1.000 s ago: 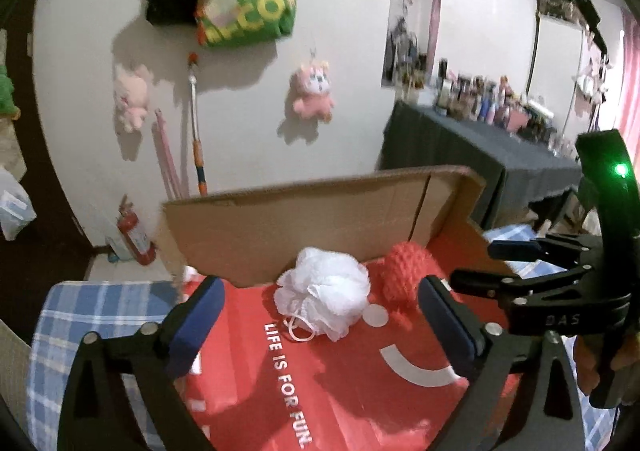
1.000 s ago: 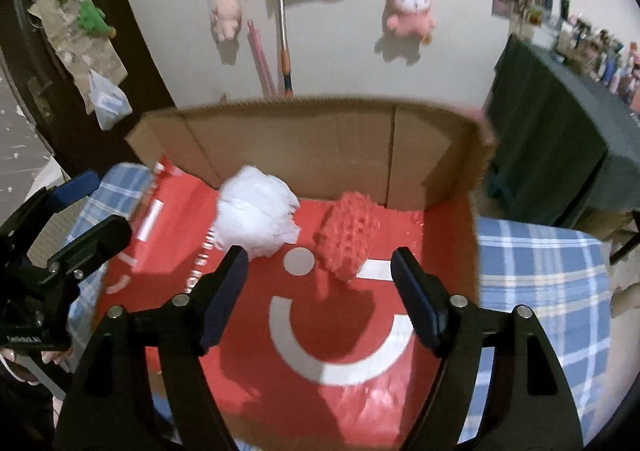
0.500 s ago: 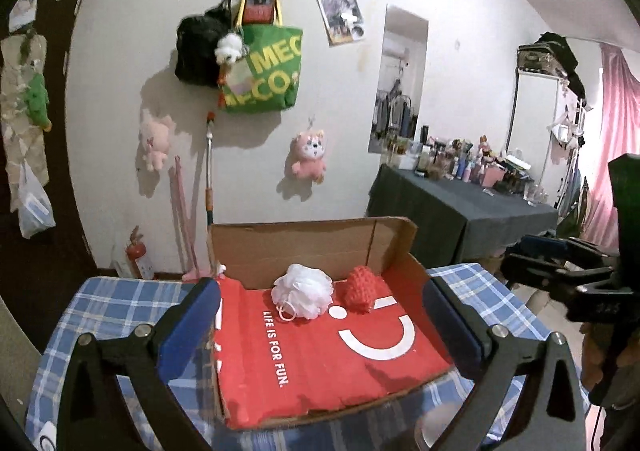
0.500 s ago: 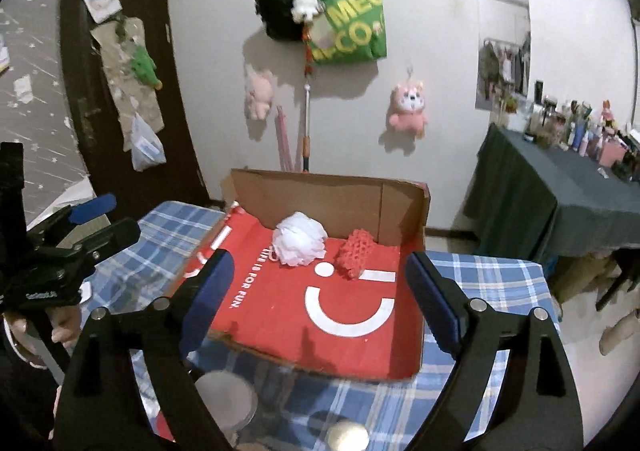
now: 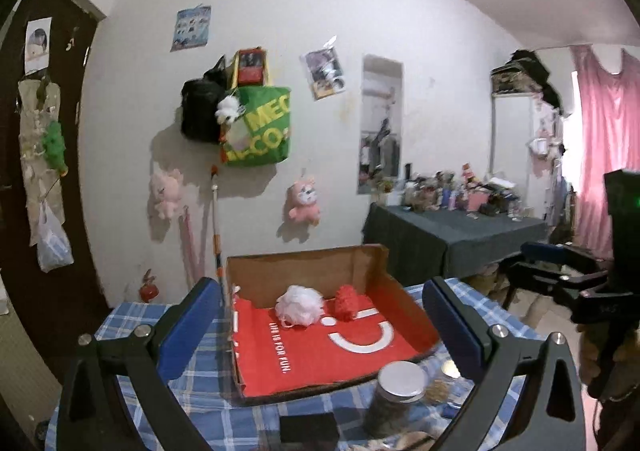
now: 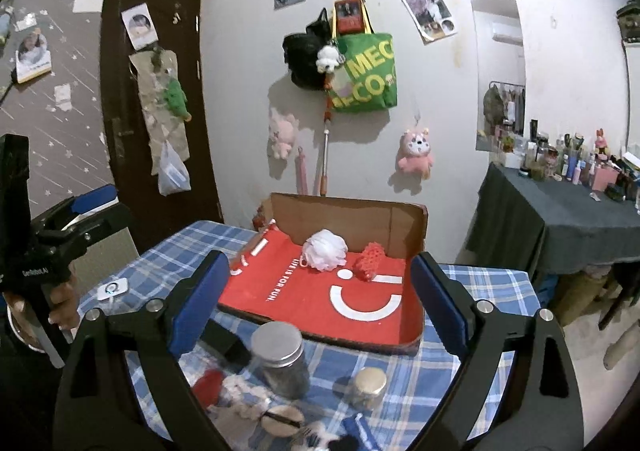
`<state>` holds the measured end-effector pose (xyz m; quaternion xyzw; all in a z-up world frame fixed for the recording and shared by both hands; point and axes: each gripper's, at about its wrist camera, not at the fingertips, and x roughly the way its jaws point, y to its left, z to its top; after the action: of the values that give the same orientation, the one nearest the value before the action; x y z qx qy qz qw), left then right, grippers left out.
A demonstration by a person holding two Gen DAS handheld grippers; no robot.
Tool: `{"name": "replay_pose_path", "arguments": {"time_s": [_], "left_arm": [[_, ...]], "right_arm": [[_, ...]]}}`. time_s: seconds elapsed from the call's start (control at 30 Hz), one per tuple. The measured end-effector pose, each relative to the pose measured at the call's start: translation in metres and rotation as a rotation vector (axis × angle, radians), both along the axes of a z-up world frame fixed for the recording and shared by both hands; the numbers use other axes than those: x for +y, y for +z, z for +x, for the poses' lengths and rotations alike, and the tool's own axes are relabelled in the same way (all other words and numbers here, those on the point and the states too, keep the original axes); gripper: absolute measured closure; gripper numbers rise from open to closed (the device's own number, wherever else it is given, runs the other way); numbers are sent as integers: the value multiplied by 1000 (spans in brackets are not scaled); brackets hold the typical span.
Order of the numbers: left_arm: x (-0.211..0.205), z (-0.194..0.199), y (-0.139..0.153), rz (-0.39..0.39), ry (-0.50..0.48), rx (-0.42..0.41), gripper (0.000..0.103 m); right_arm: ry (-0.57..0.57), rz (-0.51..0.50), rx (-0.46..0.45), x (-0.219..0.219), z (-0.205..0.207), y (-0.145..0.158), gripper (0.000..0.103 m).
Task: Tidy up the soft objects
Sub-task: 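Pull both tools back from the box toward the remaining items, then grasp the white sock with the left tool while the right tool grasps the black fluffy toy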
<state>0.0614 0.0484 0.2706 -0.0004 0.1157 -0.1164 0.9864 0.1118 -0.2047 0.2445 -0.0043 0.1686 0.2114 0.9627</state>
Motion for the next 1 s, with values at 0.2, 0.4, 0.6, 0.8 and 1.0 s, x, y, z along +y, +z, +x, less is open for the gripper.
{"name": "replay_pose_path", "arguments": {"time_s": [0.2,0.4,0.6,0.8,1.0], "left_arm": [[-8,-45,-14,11,-26,-47,0],[-15,-77,-57,-28,-45,-31,0],[-17,-85,-104,-71,9,16,0],[-18,-79,-145,-60,28,74,0],[-17,-67,-178,-61,38,153,0]], "right_arm": [[-38,27,-65,-10,-49,-19,3],[-142,-16,-125,-8,-90,-60,3],[-245,-42,-135,-4,-105,-108,3],[-295,-80,-87,0,-95,-156,3],[-296,-77,17,-1,-75,-191,3]]}}
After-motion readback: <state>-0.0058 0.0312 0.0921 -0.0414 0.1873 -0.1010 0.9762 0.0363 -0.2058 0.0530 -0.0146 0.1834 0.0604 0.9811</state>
